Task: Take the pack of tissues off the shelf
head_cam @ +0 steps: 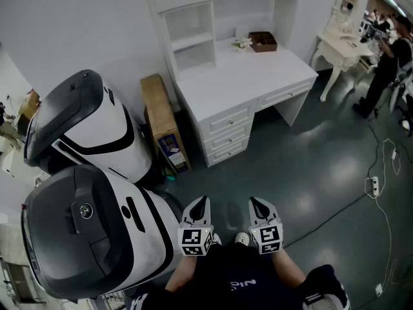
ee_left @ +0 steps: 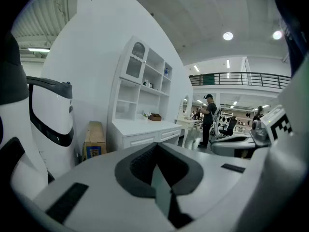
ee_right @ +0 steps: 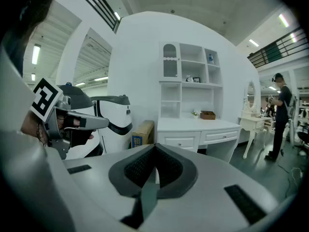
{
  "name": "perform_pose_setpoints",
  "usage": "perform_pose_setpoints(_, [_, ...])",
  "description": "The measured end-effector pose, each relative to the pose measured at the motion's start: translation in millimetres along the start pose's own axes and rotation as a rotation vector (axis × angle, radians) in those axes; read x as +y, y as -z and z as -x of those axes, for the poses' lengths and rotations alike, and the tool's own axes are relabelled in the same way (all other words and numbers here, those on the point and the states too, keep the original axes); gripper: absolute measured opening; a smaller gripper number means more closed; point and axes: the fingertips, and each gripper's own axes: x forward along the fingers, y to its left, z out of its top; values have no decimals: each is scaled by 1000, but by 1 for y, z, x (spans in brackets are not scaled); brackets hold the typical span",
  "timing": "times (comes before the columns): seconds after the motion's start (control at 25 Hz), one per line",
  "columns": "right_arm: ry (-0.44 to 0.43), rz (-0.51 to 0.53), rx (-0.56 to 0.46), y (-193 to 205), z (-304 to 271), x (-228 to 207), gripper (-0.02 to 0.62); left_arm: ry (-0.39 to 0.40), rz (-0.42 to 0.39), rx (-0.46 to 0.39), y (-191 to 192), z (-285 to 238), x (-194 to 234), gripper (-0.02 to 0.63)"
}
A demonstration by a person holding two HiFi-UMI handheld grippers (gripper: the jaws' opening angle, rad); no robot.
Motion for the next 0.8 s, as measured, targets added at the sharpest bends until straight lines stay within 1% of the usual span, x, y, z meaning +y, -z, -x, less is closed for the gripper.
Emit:
perform_pose_setpoints(0.2, [6,9,0,0,3,-3,8,12,-1,2,1,-4,-8,3])
perform_pose_setpoints(0.32, [-7,21,-4,-3,2,-5,8,13,5,-5,0,-8,-11,3])
perform_pose_setpoints(0.44, [-6,7,-19,-5,1,-8,9,22,16,-4,1,-11,-14,3])
perform_pose_setpoints(0.52, [-7,-16,-34,-7,0,-11,12,39,19,12,4,-14,-17,3])
perform_pose_setpoints(0.56, [-24,-29,-36,-8,-1,-11,95,52,21,19,4,-16,-19,5])
perform_pose_setpoints(0.6, [-48,-38,-38,-9,-2,-10,234,66,26,22,5,-18,-21,26])
perform_pose_setpoints(0.64, [-67,-40,-41,-11,-3,-9,302,82,33,25,5,-20,-23,147])
perform_pose_setpoints(0.68, [-80,-37,-45,-13,-4,-9,350,98,38,26,4,-22,-25,312])
perform_pose_setpoints(0.72, [-87,-33,-46,-13,-5,-9,385,113,38,28,4,-23,-27,373])
perform_pose_setpoints(0.76, [-92,-31,-43,-14,-6,-9,424,129,32,31,3,-25,-28,379])
perform_pose_setpoints(0.8, [-92,-30,-39,-14,-8,-9,447,144,22,35,4,-26,-29,379])
